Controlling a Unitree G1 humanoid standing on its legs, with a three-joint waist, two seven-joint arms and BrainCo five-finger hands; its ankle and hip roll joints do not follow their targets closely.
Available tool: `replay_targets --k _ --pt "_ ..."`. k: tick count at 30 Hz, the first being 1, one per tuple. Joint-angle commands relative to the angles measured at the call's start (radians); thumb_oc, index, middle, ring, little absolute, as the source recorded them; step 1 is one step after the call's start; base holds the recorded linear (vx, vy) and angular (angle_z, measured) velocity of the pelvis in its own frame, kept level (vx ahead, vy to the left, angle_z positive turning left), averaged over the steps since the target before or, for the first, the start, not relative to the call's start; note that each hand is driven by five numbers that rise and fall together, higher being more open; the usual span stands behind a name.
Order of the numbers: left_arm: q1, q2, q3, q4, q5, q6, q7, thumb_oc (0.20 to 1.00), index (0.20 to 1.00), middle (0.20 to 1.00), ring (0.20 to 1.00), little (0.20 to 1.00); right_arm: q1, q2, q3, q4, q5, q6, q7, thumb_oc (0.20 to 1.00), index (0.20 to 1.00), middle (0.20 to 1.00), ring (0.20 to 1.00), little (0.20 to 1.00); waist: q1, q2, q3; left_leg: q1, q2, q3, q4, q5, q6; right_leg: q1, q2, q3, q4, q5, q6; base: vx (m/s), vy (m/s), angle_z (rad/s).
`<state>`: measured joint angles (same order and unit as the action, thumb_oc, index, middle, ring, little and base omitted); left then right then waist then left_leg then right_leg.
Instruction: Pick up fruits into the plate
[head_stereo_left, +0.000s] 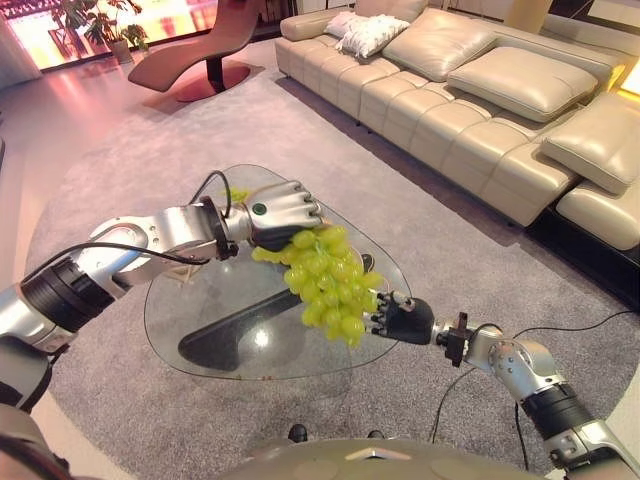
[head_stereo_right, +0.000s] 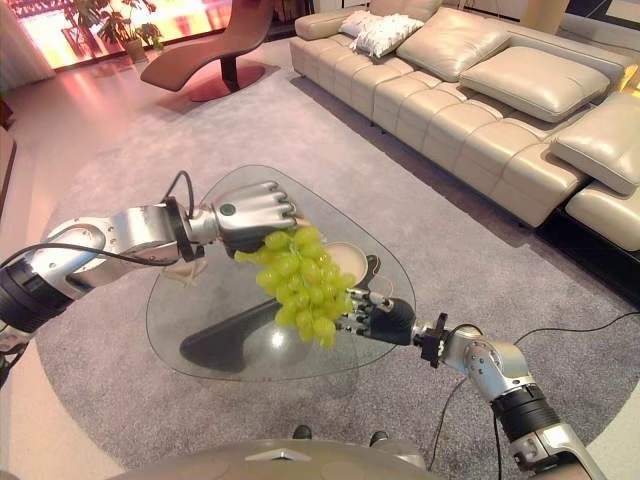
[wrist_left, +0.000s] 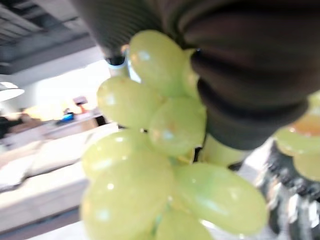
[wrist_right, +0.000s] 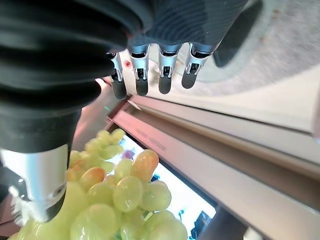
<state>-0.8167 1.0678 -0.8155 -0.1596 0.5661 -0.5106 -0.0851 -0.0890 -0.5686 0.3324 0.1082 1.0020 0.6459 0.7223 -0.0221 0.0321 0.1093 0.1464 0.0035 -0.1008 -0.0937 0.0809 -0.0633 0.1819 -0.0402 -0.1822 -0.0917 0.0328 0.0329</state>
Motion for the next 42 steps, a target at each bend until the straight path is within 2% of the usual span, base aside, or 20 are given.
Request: replay_targets --k 1,12,21,25,33,42 --pt "-0.146 -0.016 0.011 0.0 -0.155 -0.035 -0.033 0.2 0.2 0.2 0.2 0.2 -0.012 -0.013 0.013 -0.063 0.078 0.002 0.001 1.0 1.0 1.0 1.0 1.0 0.027 -0.029 -0.032 0.054 -0.052 0.082 0.049 -0.178 0.032 -0.001 -0.047 0.005 0.052 -0.055 0.081 -0.04 0.01 0.01" --pt "-0.191 -0.035 -0.024 -0.082 -0.284 -0.033 -0.145 0.2 0.2 0.2 0.2 0.2 -0.027 -0.012 0.094 -0.103 0.116 -0.015 -0.017 1.0 1.0 1.0 1.0 1.0 0.034 -0.028 -0.027 0.054 -0.047 0.089 0.043 -0.174 0.025 0.0 -0.047 0.002 0.045 -0.054 0.084 -0.03 0.001 0.02" --pt "-0.176 -0.031 -0.039 -0.054 -0.32 -0.03 -0.193 0.2 0.2 0.2 0.2 0.2 -0.026 -0.003 0.136 -0.176 0.268 0.027 -0.022 1.0 1.0 1.0 1.0 1.0 0.033 -0.024 -0.024 0.056 -0.046 0.094 0.038 -0.17 0.024 0.002 -0.046 0.004 0.039 -0.052 0.086 -0.01 0.0 0.01" --pt "-0.154 -0.022 -0.029 -0.031 -0.335 -0.054 -0.196 0.2 0.2 0.2 0.2 0.2 -0.018 0.004 0.139 -0.186 0.326 0.047 -0.001 1.0 1.0 1.0 1.0 1.0 0.034 -0.022 -0.023 0.057 -0.045 0.098 0.035 -0.168 0.024 0.003 -0.044 0.007 0.035 -0.05 0.086 0.0 0.0 0.0" --pt "-0.107 -0.005 -0.007 0.005 -0.305 -0.12 -0.194 0.2 0.2 0.2 0.2 0.2 -0.018 0.035 0.12 -0.224 0.508 0.148 0.035 1.0 1.0 1.0 1.0 1.0 0.036 -0.017 -0.017 0.054 -0.043 0.1 0.037 -0.168 0.026 -0.001 -0.041 0.013 0.038 -0.053 0.084 -0.01 0.004 -0.02" --pt "-0.105 -0.012 -0.027 0.049 -0.309 -0.172 -0.213 0.2 0.2 0.2 0.2 0.2 -0.055 0.061 0.112 -0.269 0.584 0.179 0.052 1.0 1.0 1.0 1.0 1.0 0.037 -0.014 -0.014 0.055 -0.044 0.098 0.031 -0.166 0.027 -0.001 -0.038 0.018 0.032 -0.05 0.084 -0.01 0.0 -0.02"
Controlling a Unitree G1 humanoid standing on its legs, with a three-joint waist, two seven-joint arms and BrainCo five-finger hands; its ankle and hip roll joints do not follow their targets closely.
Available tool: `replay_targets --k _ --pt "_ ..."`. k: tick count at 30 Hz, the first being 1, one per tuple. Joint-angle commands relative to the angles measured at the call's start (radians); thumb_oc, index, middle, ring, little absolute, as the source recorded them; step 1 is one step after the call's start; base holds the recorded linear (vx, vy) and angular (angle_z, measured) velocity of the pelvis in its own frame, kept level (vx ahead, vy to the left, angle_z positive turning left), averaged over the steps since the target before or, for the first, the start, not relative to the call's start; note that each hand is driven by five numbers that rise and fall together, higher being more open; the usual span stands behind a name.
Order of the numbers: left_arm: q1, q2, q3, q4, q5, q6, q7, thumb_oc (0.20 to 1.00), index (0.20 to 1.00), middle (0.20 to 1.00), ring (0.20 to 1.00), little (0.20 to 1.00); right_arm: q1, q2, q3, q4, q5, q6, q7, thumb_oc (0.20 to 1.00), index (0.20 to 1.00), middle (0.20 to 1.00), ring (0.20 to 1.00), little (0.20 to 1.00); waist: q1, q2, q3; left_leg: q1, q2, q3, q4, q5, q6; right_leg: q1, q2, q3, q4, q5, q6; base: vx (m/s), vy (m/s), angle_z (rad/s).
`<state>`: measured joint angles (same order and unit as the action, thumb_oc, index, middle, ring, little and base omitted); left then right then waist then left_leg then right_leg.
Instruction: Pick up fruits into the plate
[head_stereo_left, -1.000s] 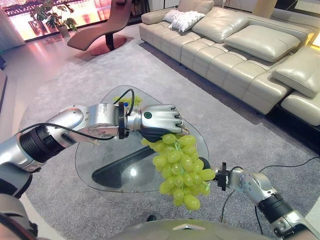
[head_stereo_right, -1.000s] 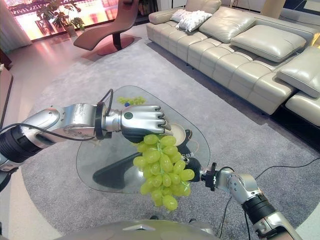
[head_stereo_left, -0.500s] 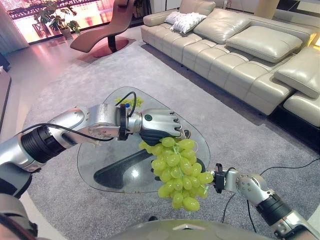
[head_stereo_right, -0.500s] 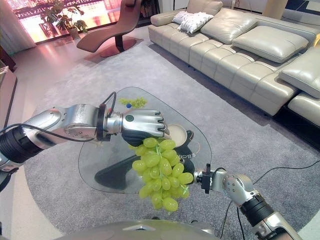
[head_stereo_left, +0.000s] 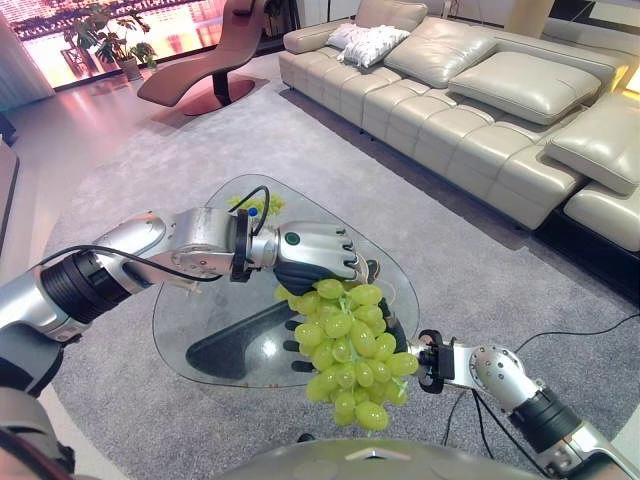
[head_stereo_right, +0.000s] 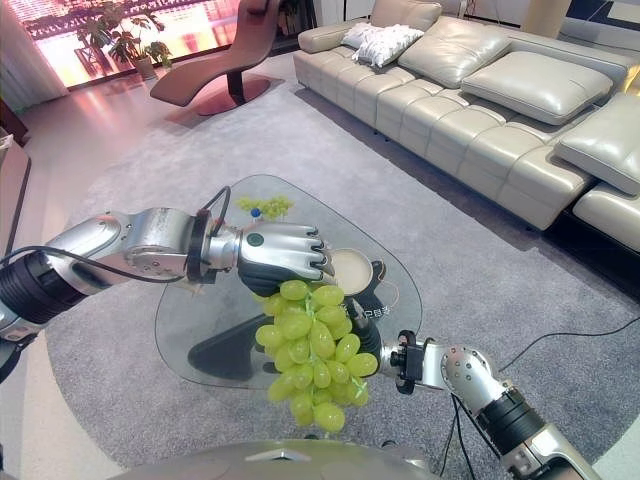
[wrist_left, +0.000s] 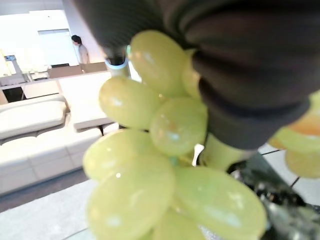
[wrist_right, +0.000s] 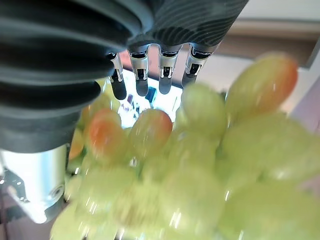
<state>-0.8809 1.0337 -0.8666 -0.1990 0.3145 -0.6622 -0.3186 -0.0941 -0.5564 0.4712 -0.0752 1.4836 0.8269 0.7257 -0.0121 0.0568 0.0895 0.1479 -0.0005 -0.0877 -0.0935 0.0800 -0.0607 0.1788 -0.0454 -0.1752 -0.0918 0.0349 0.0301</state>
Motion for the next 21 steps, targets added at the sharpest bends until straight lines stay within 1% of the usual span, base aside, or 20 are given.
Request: replay_targets --k 1,3,7,9,11,13,16,20,21 --pt "-0.039 0.019 0.022 0.1 -0.058 -0.026 0.026 0.2 0.2 0.2 0.2 0.2 -0.054 0.054 -0.028 -0.088 0.115 -0.001 0.036 1.0 1.0 1.0 1.0 1.0 0.026 -0.038 0.005 0.053 -0.039 0.085 0.029 -0.164 0.024 0.002 -0.032 0.013 0.031 -0.051 0.086 0.0 0.0 0.0" --pt "-0.029 0.026 0.035 0.114 -0.059 -0.035 0.037 0.2 0.2 0.2 0.2 0.2 -0.048 0.059 -0.038 -0.085 0.108 0.004 0.037 1.0 1.0 1.0 1.0 1.0 0.025 -0.037 0.004 0.053 -0.038 0.086 0.025 -0.163 0.023 0.001 -0.032 0.012 0.026 -0.049 0.087 0.0 0.0 0.0" --pt "-0.009 0.043 0.054 0.125 -0.056 -0.027 0.047 0.2 0.2 0.2 0.2 0.2 -0.036 0.051 -0.048 -0.079 0.085 0.013 0.071 1.0 1.0 1.0 1.0 1.0 0.025 -0.034 0.003 0.049 -0.036 0.089 0.023 -0.161 0.022 -0.002 -0.033 0.013 0.02 -0.046 0.088 -0.01 0.0 -0.01" --pt "0.002 0.059 0.069 0.148 -0.052 -0.036 0.055 0.2 0.2 0.2 0.2 0.2 -0.031 0.035 -0.059 -0.078 0.062 0.02 0.111 1.0 1.0 1.0 1.0 1.0 0.026 -0.033 0.005 0.043 -0.033 0.092 0.022 -0.159 0.02 -0.006 -0.034 0.012 0.018 -0.044 0.089 -0.04 -0.003 -0.03" --pt "0.008 0.06 0.077 0.164 -0.05 -0.03 0.049 0.2 0.2 0.2 0.2 0.2 -0.031 0.029 -0.061 -0.079 0.039 0.024 0.145 1.0 1.0 1.0 1.0 1.0 0.026 -0.033 0.007 0.04 -0.033 0.092 0.021 -0.156 0.019 -0.008 -0.034 0.011 0.017 -0.043 0.089 -0.02 -0.003 -0.02" --pt "0.012 0.058 0.081 0.183 -0.055 -0.03 0.039 0.2 0.2 0.2 0.2 0.2 -0.034 0.028 -0.06 -0.077 0.021 0.026 0.167 1.0 1.0 1.0 1.0 1.0 0.027 -0.034 0.008 0.04 -0.033 0.092 0.02 -0.156 0.019 -0.007 -0.033 0.011 0.016 -0.042 0.089 0.0 0.0 0.0" --pt "0.009 0.04 0.083 0.229 -0.082 -0.01 -0.006 0.2 0.2 0.2 0.2 0.2 -0.042 0.032 -0.054 -0.071 -0.035 0.035 0.21 1.0 1.0 1.0 1.0 1.0 0.025 -0.035 0.005 0.043 -0.032 0.091 0.018 -0.156 0.019 -0.006 -0.033 0.011 0.016 -0.043 0.088 0.0 0.0 0.0" --pt "-0.001 0.02 0.073 0.267 -0.078 0.001 -0.021 0.2 0.2 0.2 0.2 0.2 -0.049 0.037 -0.037 -0.072 -0.078 0.032 0.24 1.0 1.0 1.0 1.0 1.0 0.022 -0.035 0.002 0.045 -0.032 0.091 0.017 -0.155 0.019 -0.004 -0.032 0.013 0.016 -0.044 0.088 0.0 0.0 0.0" --pt "-0.006 0.01 0.068 0.288 -0.069 -0.005 -0.019 0.2 0.2 0.2 0.2 0.2 -0.056 0.04 -0.029 -0.072 -0.084 0.032 0.246 1.0 1.0 1.0 1.0 1.0 0.022 -0.035 0.002 0.047 -0.032 0.092 0.017 -0.156 0.019 -0.003 -0.031 0.013 0.017 -0.044 0.088 0.0 0.0 0.0"
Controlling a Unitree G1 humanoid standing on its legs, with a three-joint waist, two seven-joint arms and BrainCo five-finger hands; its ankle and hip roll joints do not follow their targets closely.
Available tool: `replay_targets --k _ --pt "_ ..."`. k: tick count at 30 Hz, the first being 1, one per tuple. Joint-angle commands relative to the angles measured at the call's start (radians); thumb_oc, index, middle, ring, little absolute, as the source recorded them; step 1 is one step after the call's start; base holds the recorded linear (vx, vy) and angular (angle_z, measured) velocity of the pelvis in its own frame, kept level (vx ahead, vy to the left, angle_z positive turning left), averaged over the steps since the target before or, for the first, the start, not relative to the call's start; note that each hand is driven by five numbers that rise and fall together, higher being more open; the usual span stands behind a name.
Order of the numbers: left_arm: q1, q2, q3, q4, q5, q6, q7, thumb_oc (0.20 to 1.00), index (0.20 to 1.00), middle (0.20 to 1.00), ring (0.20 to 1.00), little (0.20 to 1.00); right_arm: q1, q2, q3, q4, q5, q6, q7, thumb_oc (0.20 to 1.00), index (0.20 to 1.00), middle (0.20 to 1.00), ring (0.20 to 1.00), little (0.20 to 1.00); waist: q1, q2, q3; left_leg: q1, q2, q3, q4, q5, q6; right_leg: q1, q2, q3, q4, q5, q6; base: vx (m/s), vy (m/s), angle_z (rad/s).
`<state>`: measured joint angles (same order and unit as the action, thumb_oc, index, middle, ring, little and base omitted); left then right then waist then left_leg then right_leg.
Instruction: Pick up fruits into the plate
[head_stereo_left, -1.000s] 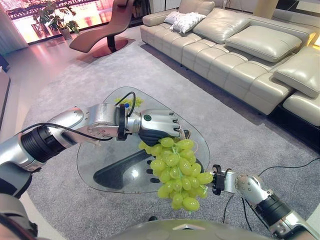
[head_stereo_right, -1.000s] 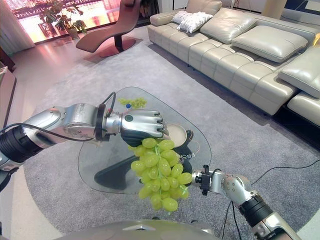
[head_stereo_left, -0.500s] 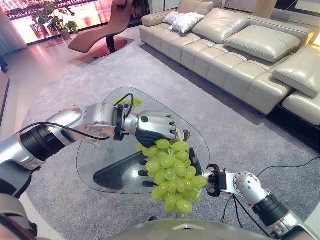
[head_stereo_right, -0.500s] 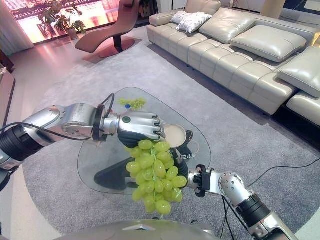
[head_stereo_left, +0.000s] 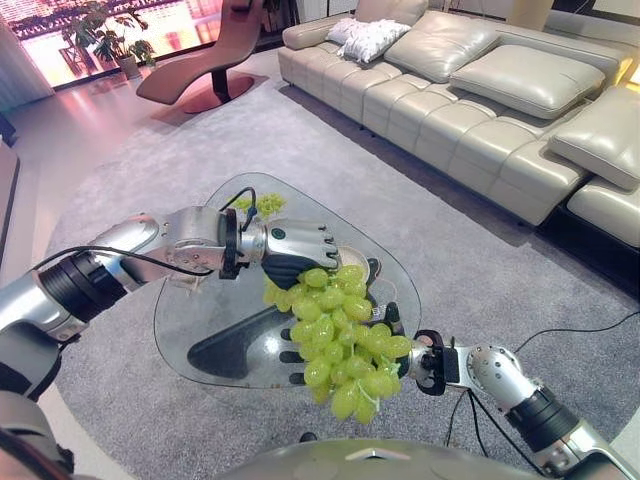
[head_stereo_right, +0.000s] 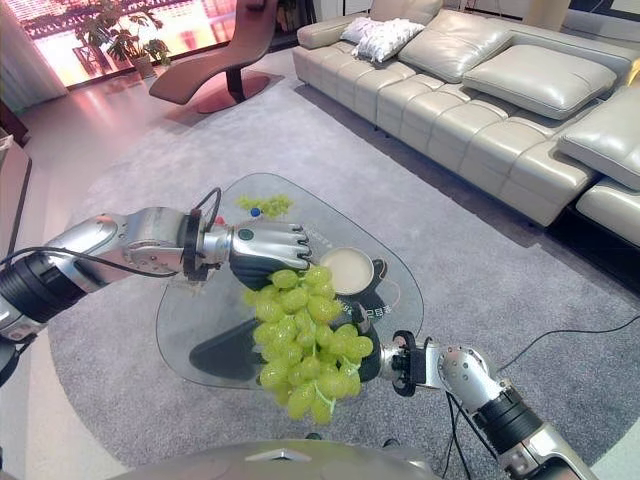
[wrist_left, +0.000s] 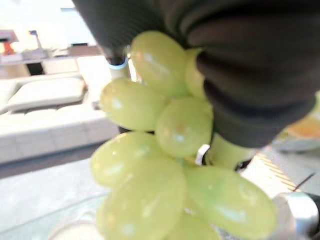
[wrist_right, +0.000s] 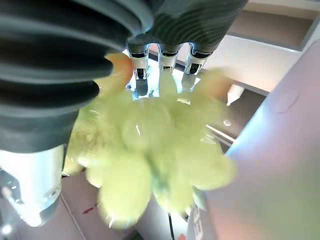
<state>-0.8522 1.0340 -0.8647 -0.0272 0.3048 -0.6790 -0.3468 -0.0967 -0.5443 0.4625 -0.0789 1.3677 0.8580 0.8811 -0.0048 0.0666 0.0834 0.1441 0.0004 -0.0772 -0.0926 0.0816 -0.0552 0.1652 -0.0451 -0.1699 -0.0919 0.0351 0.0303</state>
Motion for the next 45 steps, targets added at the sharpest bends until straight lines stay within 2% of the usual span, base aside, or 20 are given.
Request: replay_targets --k 1,12,18,25,28,34,38,45 --pt "-0.039 -0.002 0.063 0.135 -0.053 0.012 0.007 0.2 0.2 0.2 0.2 0.2 -0.057 0.035 -0.012 -0.069 0.022 -0.001 0.096 1.0 1.0 1.0 1.0 1.0 0.013 -0.044 0.006 0.052 -0.033 0.082 0.016 -0.157 0.014 0.011 -0.03 0.009 0.017 -0.045 0.087 0.0 0.0 0.0" --pt "-0.055 -0.04 0.027 0.181 -0.021 -0.007 -0.019 0.2 0.2 0.2 0.2 0.2 -0.088 0.061 0.007 -0.085 -0.018 -0.006 0.098 1.0 1.0 1.0 1.0 1.0 0.007 -0.042 0.007 0.056 -0.034 0.084 0.017 -0.163 0.017 0.013 -0.029 0.019 0.019 -0.048 0.086 0.0 0.0 0.0" --pt "-0.065 -0.043 0.007 0.161 -0.037 -0.024 -0.023 0.2 0.2 0.2 0.2 0.2 -0.097 0.054 0.019 -0.096 -0.001 -0.014 0.065 1.0 1.0 1.0 1.0 1.0 0.008 -0.042 0.006 0.059 -0.035 0.083 0.017 -0.165 0.018 0.015 -0.028 0.021 0.017 -0.049 0.085 0.0 0.0 0.0" --pt "-0.078 -0.038 -0.001 0.059 -0.07 -0.063 -0.02 0.2 0.2 0.2 0.2 0.2 -0.095 0.048 0.03 -0.092 0.026 -0.039 0.028 1.0 1.0 1.0 1.0 1.0 0.016 -0.047 0.011 0.054 -0.034 0.078 0.019 -0.165 0.018 0.012 -0.028 0.019 0.018 -0.049 0.084 0.0 0.0 0.0" --pt "-0.073 -0.03 0.014 -0.011 -0.106 -0.062 -0.047 0.2 0.2 0.2 0.2 0.2 -0.089 0.042 0.03 -0.096 0.04 -0.055 0.015 1.0 1.0 1.0 1.0 1.0 0.022 -0.047 0.016 0.049 -0.034 0.074 0.02 -0.164 0.018 0.011 -0.029 0.015 0.017 -0.049 0.084 0.0 0.0 0.0" --pt "-0.077 -0.011 0.011 -0.08 -0.119 -0.079 -0.041 0.2 0.2 0.2 0.2 0.2 -0.083 0.023 0.034 -0.12 0.076 -0.073 -0.018 1.0 1.0 1.0 1.0 1.0 0.026 -0.048 0.02 0.048 -0.036 0.068 0.021 -0.165 0.018 0.01 -0.031 0.009 0.018 -0.049 0.084 0.0 0.0 0.0" --pt "-0.06 -0.002 0.028 -0.132 -0.144 -0.063 -0.052 0.2 0.2 0.2 0.2 0.2 -0.072 0.014 0.033 -0.119 0.102 -0.083 -0.05 1.0 1.0 1.0 1.0 1.0 0.028 -0.047 0.017 0.046 -0.036 0.066 0.02 -0.164 0.018 0.009 -0.03 0.009 0.016 -0.049 0.084 0.0 0.0 0.0" --pt "-0.063 0.008 0.029 -0.129 -0.162 -0.044 -0.064 0.2 0.2 0.2 0.2 0.2 -0.076 0.002 0.037 -0.122 0.09 -0.089 -0.014 1.0 1.0 1.0 1.0 1.0 0.03 -0.048 0.021 0.049 -0.035 0.063 0.019 -0.164 0.017 0.012 -0.029 0.009 0.017 -0.049 0.083 0.0 -0.004 0.01"
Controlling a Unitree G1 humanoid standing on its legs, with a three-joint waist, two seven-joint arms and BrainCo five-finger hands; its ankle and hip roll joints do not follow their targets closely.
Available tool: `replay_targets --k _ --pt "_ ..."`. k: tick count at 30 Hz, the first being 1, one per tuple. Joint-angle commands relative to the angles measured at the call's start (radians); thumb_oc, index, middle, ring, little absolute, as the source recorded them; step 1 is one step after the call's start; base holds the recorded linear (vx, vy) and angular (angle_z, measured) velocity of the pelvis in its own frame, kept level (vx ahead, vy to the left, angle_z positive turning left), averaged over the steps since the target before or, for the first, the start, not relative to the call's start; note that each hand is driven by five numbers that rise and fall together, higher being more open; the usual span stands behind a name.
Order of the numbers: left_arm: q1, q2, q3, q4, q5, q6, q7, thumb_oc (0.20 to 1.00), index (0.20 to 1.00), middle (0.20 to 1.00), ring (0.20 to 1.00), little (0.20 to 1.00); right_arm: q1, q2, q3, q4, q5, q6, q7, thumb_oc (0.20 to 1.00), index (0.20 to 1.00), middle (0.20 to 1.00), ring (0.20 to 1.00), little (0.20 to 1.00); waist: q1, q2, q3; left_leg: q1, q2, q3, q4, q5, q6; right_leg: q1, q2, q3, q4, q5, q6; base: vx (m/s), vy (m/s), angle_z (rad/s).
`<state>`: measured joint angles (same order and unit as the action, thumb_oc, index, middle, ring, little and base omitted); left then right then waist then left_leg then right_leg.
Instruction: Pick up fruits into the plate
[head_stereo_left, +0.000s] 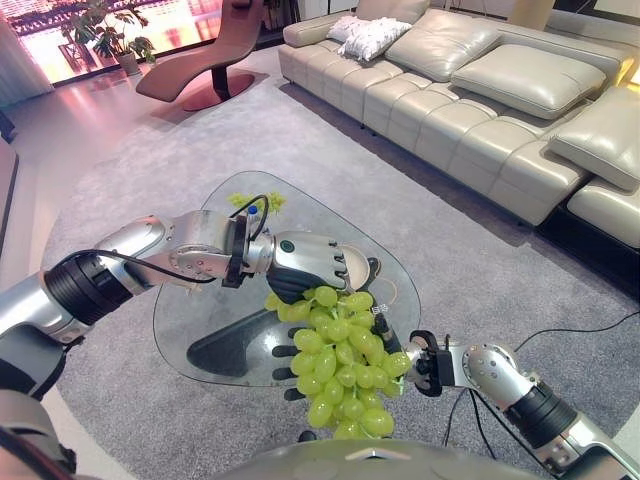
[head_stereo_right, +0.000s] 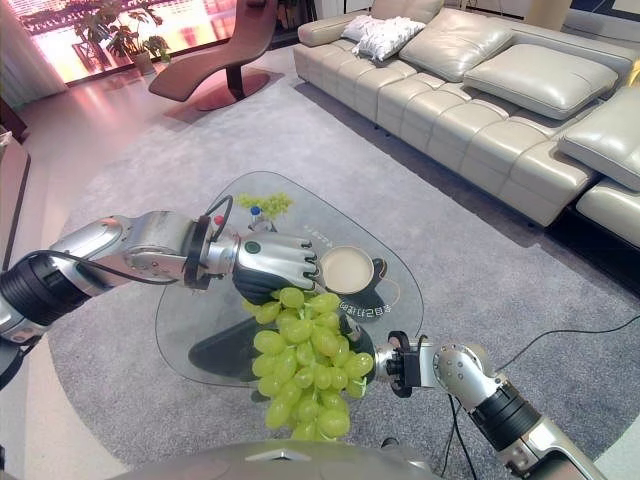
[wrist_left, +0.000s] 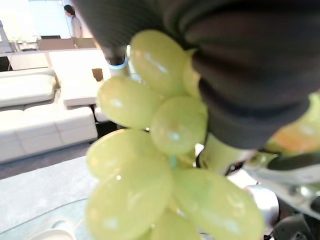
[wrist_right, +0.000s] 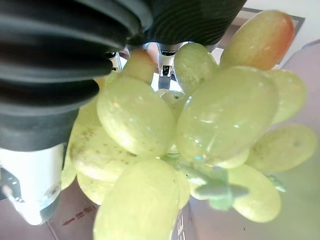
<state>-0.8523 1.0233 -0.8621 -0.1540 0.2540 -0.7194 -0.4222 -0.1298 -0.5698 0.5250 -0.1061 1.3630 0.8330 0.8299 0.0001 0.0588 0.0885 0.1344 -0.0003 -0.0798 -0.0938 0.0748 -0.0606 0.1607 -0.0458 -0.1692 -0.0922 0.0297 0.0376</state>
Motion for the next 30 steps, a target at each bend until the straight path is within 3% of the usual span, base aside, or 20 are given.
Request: replay_targets --k 1,18,19,20,30 --pt "-0.064 0.016 0.025 0.004 -0.114 0.0 0.009 0.2 0.2 0.2 0.2 0.2 -0.046 0.027 -0.025 -0.097 0.097 -0.063 0.039 1.0 1.0 1.0 1.0 1.0 0.025 -0.041 0.015 0.06 -0.035 0.066 0.02 -0.157 0.022 0.018 -0.028 0.009 0.017 -0.044 0.076 0.01 -0.016 0.04" --pt "-0.063 -0.019 0.019 0.093 -0.085 0.029 -0.002 0.2 0.2 0.2 0.2 0.2 -0.06 0.065 -0.02 -0.106 0.064 -0.038 0.055 1.0 1.0 1.0 1.0 1.0 0.017 -0.035 0.009 0.063 -0.032 0.072 0.018 -0.156 0.021 0.019 -0.025 0.02 0.015 -0.044 0.076 0.0 0.0 0.0" --pt "-0.062 -0.021 0.019 0.094 -0.083 0.032 -0.003 0.2 0.2 0.2 0.2 0.2 -0.062 0.066 -0.019 -0.107 0.06 -0.046 0.053 0.834 0.834 0.834 0.834 0.834 0.017 -0.035 0.009 0.063 -0.033 0.071 0.019 -0.156 0.021 0.019 -0.025 0.02 0.015 -0.044 0.076 0.0 0.0 0.0" --pt "-0.063 -0.024 0.019 0.099 -0.081 0.032 -0.005 0.2 0.2 0.2 0.2 0.2 -0.063 0.067 -0.018 -0.106 0.058 -0.058 0.045 0.2 0.2 0.2 0.2 0.2 0.017 -0.036 0.01 0.064 -0.033 0.071 0.019 -0.156 0.021 0.019 -0.025 0.02 0.016 -0.044 0.076 0.0 0.0 0.0" --pt "-0.055 -0.035 0.023 0.113 -0.066 0.037 -0.007 0.2 0.2 0.2 0.2 0.2 -0.059 0.071 -0.019 -0.092 0.024 -0.068 0.079 0.2 0.2 0.2 0.2 0.2 0.016 -0.036 0.011 0.064 -0.033 0.071 0.018 -0.156 0.021 0.019 -0.024 0.022 0.016 -0.043 0.076 0.0 0.0 0.0"
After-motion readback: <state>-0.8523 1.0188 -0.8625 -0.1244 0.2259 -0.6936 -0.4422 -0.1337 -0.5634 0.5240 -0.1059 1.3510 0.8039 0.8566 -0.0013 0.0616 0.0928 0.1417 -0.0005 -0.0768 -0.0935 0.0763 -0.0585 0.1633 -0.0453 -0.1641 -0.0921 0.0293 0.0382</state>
